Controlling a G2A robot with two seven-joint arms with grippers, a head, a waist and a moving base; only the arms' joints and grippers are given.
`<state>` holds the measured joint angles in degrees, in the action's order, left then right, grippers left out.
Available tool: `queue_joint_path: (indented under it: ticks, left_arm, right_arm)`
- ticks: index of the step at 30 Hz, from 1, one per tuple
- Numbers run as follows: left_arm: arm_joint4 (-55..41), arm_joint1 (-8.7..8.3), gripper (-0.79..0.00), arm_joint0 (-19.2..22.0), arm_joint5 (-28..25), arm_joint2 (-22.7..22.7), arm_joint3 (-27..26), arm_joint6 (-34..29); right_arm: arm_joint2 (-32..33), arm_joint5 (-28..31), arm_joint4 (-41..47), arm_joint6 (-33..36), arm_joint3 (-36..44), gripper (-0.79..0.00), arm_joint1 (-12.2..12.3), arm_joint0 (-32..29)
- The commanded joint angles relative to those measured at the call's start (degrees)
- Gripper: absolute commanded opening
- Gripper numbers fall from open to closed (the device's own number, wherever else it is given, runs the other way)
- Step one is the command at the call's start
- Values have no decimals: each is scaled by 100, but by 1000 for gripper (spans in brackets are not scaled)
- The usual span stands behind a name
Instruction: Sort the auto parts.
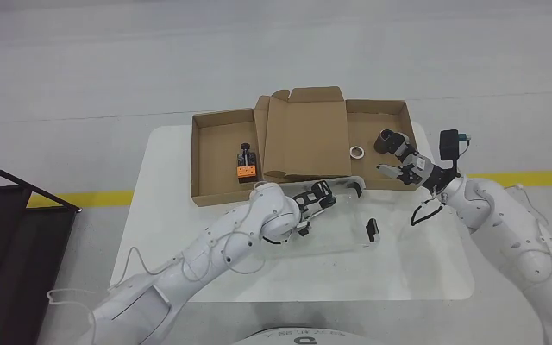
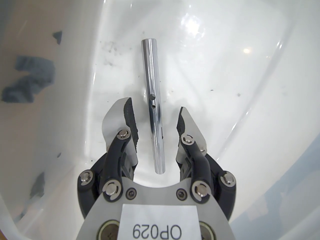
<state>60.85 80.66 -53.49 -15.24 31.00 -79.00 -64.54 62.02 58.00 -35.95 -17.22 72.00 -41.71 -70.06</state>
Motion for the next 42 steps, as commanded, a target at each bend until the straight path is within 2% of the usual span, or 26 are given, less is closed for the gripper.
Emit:
queue_joint_path:
  ticks: [1, 6, 9, 13, 18, 23, 28, 34, 38, 42]
  left_arm:
    - [-12, 9, -462, 4, 1, 1, 16, -4]
    - [-32, 34, -570, 24, -22, -6, 87, -43]
    - [-62, 50, -785, 45, -57, -5, 138, -43]
    - [-71, 61, -785, 83, -95, 16, 86, -85]
    - [30, 17, -785, 34, -92, 114, -240, -158]
    - [283, -103, -785, -188, -42, 294, -941, -320]
    - [654, -293, -785, -590, -35, 621, -1975, -446]
    - [1085, -579, -785, -1179, -40, 1483, -2998, -473]
    - [1182, -751, -785, -1502, -45, 2332, -3264, -392]
    - [980, -863, -785, -1697, -140, 3055, -3230, -275]
  right_arm:
    - [0, 0, -2, -3, 1, 0, 0, -1]
    - [0, 0, -2, -3, 1, 0, 0, -1]
    - [0, 0, -2, -3, 1, 0, 0, -1]
    - [0, 0, -2, -3, 1, 0, 0, -1]
    - [0, 0, -2, -3, 1, 0, 0, -1]
    - [0, 0, -2, -3, 1, 0, 0, -1]
    - [0, 0, -2, -3, 1, 0, 0, -1]
    - [0, 0, -2, -3, 1, 0, 0, -1]
    - [0, 0, -2, -3, 1, 0, 0, -1]
    - [0, 0, -2, -3, 1, 0, 0, -1]
